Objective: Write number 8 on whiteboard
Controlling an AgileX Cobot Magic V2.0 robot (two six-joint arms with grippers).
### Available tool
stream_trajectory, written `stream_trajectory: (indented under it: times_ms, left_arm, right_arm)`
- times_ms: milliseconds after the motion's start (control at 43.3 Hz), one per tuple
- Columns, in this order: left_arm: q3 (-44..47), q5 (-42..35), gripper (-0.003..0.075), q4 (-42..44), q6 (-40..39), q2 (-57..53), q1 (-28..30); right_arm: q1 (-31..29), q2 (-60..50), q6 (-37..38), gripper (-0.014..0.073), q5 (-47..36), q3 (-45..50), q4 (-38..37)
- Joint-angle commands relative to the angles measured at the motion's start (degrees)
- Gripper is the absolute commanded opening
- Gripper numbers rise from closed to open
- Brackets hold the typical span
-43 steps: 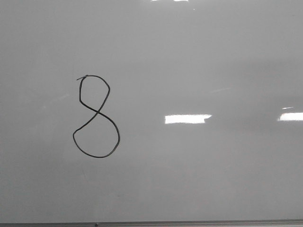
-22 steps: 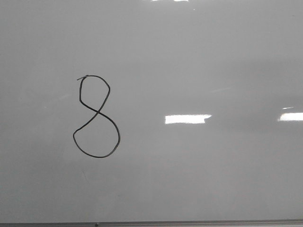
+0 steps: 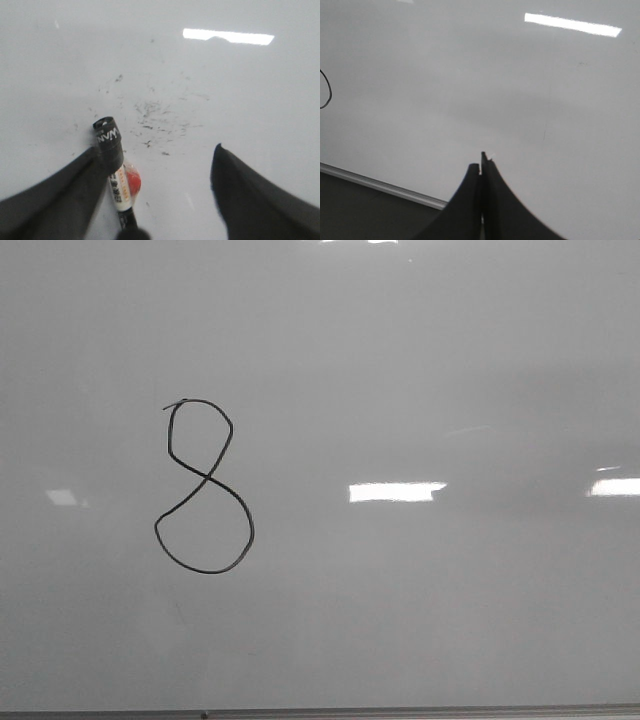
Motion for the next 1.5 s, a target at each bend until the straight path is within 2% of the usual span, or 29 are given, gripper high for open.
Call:
stream_trajectory:
  times_ms: [0,185,323,624,785,1478]
  left_arm:
    - [-1.22,2.13,0.0356,1.95,0.14,-7.11,0.22]
    - [0.80,8.68,0.0181,2.19,0.14,-16.51,0.22]
    - [4.65,11.02,-0.0024,2.19,0.14,-23.98,0.22]
    - [8.57,15.95,-0.0021,2.29,0.14,-41.49,0.22]
    - [8.55,17.71,-0.0021,2.29,0.14,-46.83,0.22]
    - [8.55,17.71,-0.0021,2.18,0.14,-47.44,0.22]
  right_arm:
    - [-0.44,0.08,-0.05,-0.0069,-4.58,-1.49,0.51]
    - [-0.44,0.00,-0.05,-0.0069,-3.84,-1.49,0.99]
    - [-0.44,-1.39,-0.05,-0.0069,-3.98,-1.49,1.84]
    - [-0.44,-12.85,-0.10,-0.0069,-4.73,2.18,0.86]
    - [-0.44,-17.94,-0.10,-0.0069,-11.73,4.98,0.86]
    - [-0.44,-18.41,-0.10,-0.0069,-12.22,4.98,0.86]
